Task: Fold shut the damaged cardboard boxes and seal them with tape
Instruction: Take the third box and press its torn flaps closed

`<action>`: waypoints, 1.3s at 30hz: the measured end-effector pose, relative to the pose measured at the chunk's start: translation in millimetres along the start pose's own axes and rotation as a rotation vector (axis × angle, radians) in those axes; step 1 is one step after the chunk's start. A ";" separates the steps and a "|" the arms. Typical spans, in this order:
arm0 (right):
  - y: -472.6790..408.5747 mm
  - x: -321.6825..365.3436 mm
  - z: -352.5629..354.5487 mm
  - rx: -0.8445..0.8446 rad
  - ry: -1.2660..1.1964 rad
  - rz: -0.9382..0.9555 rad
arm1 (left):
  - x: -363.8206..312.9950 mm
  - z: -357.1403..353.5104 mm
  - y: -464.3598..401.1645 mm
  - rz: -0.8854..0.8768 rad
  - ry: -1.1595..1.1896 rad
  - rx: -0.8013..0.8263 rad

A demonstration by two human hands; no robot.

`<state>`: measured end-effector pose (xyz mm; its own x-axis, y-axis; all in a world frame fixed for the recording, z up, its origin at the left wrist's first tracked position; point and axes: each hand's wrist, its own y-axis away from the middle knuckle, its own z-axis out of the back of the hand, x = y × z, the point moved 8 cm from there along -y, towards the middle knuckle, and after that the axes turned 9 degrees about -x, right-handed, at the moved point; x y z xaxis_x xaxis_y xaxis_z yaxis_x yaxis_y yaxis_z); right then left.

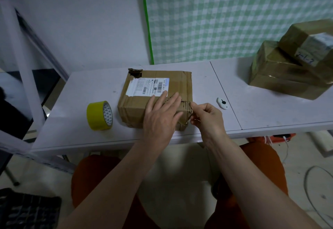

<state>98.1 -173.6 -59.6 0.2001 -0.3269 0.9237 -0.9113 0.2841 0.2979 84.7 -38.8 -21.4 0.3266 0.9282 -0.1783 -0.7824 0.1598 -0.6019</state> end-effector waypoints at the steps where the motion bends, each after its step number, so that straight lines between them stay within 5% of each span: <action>1: -0.1 -0.5 0.2 0.005 0.001 -0.004 | 0.0 -0.4 0.3 0.006 0.009 -0.005; 12: 0.7 -0.5 -1.4 0.004 0.075 0.029 | 10.3 -1.5 -5.4 -0.028 0.141 0.032; 16: 0.8 33.0 -5.8 -0.059 0.455 0.519 | 24.8 1.1 -6.9 -0.080 0.113 0.066; 19: -6.0 55.0 -28.7 0.045 0.691 0.805 | 20.8 7.6 -2.4 0.047 -0.021 -0.001; 25: -65.2 59.2 -65.0 0.175 1.068 0.694 | 6.0 -2.1 -2.7 0.195 -0.075 -0.002; 30: -73.2 47.4 -64.2 0.229 1.057 0.488 | 38.8 5.5 -8.5 0.186 0.202 -0.044; 34: -48.1 48.2 -53.9 0.039 1.033 0.632 | 76.5 10.5 9.2 0.374 0.262 -0.066; 39: -19.8 37.0 -78.4 0.159 0.945 0.775 | 78.3 3.4 30.1 0.681 0.386 -0.063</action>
<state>151.7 -120.7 -12.4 -0.2912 0.6782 0.6747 -0.9257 -0.0218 -0.3776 84.9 39.8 -50.9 -0.0441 0.6306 -0.7748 -0.8485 -0.4330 -0.3041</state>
